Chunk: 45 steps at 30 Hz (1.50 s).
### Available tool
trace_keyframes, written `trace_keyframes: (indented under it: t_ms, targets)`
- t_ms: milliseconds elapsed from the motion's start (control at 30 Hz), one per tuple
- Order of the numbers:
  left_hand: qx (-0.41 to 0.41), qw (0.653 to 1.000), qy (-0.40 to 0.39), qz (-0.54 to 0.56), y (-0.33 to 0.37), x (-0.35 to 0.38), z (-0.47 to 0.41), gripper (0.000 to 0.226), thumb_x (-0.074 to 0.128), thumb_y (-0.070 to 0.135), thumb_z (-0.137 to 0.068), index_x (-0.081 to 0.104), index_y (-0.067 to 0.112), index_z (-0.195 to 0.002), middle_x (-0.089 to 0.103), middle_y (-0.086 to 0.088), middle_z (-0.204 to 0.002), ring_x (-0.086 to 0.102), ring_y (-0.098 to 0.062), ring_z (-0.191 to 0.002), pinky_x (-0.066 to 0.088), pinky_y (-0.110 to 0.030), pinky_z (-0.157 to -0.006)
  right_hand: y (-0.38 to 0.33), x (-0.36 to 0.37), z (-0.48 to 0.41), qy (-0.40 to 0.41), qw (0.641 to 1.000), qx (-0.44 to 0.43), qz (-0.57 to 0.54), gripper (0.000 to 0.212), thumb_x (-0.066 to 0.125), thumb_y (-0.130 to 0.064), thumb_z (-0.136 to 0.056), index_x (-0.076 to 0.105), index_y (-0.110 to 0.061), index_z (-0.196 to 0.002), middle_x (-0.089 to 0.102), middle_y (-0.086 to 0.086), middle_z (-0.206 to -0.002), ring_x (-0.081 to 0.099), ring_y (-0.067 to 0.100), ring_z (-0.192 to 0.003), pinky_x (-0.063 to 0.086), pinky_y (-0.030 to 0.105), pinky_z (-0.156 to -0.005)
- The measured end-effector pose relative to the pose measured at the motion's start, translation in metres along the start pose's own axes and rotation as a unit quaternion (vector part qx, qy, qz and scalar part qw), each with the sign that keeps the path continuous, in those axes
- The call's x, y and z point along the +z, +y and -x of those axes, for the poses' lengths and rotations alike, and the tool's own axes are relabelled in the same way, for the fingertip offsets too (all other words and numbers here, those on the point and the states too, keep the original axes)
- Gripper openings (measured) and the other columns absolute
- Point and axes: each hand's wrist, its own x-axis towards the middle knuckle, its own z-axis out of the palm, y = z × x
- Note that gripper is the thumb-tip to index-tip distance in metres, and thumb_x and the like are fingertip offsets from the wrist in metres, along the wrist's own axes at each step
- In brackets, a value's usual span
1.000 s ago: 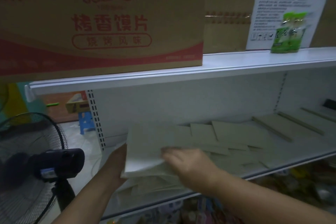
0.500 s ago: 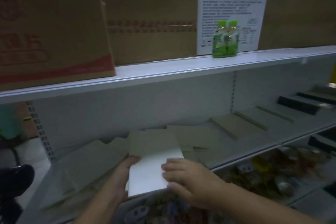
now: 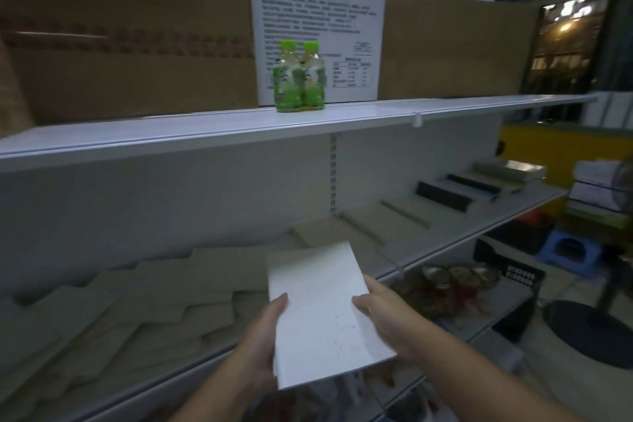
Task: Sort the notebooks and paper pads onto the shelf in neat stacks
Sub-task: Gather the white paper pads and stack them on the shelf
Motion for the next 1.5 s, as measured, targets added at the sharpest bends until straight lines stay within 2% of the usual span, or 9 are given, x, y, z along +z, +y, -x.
trace_keyframes:
  t_ms: [200,333,500,667,833,1033,1200,1333,1500]
  targets:
    - [-0.005,0.998,-0.009,-0.063,-0.001,0.051,-0.047,0.026,0.041,0.016,-0.097,0.058,-0.002,-0.089,0.070,-0.017,-0.061,0.066,-0.030,-0.058,0.043,-0.034,-0.060,0.008,-0.058,-0.026,0.042,0.998,0.013,0.038,0.047,0.038,0.003,-0.091,0.053,-0.022,-0.127,0.067,0.006,-0.107,0.066,0.027,-0.097,0.054,0.046,-0.086]
    - [0.035,0.998,0.007,-0.055,-0.008,0.083,-0.102,0.026,0.046,0.017,-0.097,0.056,-0.001,-0.111,0.069,-0.024,-0.094,0.064,-0.037,-0.084,0.050,-0.037,-0.070,0.007,-0.085,-0.054,0.058,0.998,0.020,0.021,0.052,0.034,0.009,-0.093,0.042,-0.017,-0.137,0.060,0.003,-0.107,0.059,0.021,-0.097,0.049,0.027,-0.069]
    - [0.093,0.992,0.034,-0.074,0.001,0.126,-0.172,0.026,0.054,0.023,-0.095,0.058,0.007,-0.115,0.067,-0.017,-0.103,0.065,-0.036,-0.093,0.052,-0.050,-0.088,-0.013,-0.139,-0.103,0.095,0.994,0.040,0.045,0.046,0.039,0.003,-0.096,0.035,-0.006,-0.141,0.054,-0.002,-0.095,0.048,0.018,-0.100,0.039,0.024,-0.083]
    - [0.082,0.986,0.059,-0.129,0.013,0.166,-0.233,0.048,0.054,0.044,-0.090,0.056,0.012,-0.125,0.064,-0.010,-0.119,0.062,-0.032,-0.104,0.049,-0.046,-0.095,-0.029,-0.184,-0.152,0.115,0.987,0.060,0.090,0.057,0.046,-0.006,-0.096,0.023,-0.010,-0.148,0.027,0.009,-0.153,0.027,0.025,-0.140,0.023,0.033,-0.113]
    - [0.062,0.984,0.043,-0.162,0.031,0.212,-0.271,0.052,0.047,0.042,-0.096,0.046,0.007,-0.136,0.050,-0.014,-0.136,0.053,-0.034,-0.117,0.045,-0.041,-0.099,-0.045,-0.227,-0.186,0.194,0.977,0.040,0.084,0.047,0.038,0.012,-0.090,0.037,0.008,-0.137,0.036,0.015,-0.145,0.034,0.032,-0.134,0.028,0.031,-0.109]
    - [-0.008,0.990,-0.056,-0.128,0.033,0.245,-0.305,0.031,0.057,0.019,-0.092,0.060,-0.002,-0.113,0.065,-0.024,-0.103,0.064,-0.036,-0.091,0.050,-0.046,-0.092,-0.046,-0.287,-0.223,0.262,0.962,0.045,0.068,0.048,0.049,0.017,-0.084,0.047,0.007,-0.131,0.048,0.022,-0.136,0.045,0.034,-0.126,0.039,0.027,-0.092]
    - [0.051,0.988,-0.016,-0.143,0.038,0.282,-0.328,0.012,0.049,-0.004,-0.089,0.060,0.000,-0.090,0.063,-0.022,-0.091,0.061,-0.032,-0.082,0.049,-0.043,-0.084,-0.052,-0.330,-0.264,0.236,0.962,0.067,0.117,0.043,0.052,0.008,-0.087,0.051,0.002,-0.130,0.057,0.015,-0.110,0.057,0.019,-0.079,0.046,0.020,-0.058]
    - [0.074,0.989,0.015,-0.128,0.030,0.312,-0.350,0.019,0.052,-0.003,-0.082,0.064,0.000,-0.096,0.068,-0.024,-0.098,0.066,-0.037,-0.093,0.051,-0.050,-0.086,-0.055,-0.367,-0.298,0.183,0.955,0.082,0.217,0.041,0.050,-0.001,-0.089,0.055,-0.006,-0.129,0.062,0.011,-0.114,0.061,0.019,-0.082,0.046,0.019,-0.059]
    - [0.115,0.978,0.083,-0.155,0.011,0.333,-0.415,0.054,0.051,0.015,-0.053,0.066,0.010,-0.104,0.070,-0.013,-0.100,0.068,-0.032,-0.089,0.054,-0.053,-0.085,-0.066,-0.406,-0.336,0.127,0.935,0.042,0.328,0.031,0.052,-0.007,-0.088,0.062,-0.005,-0.117,0.063,0.016,-0.118,0.060,0.031,-0.109,0.049,0.033,-0.090]
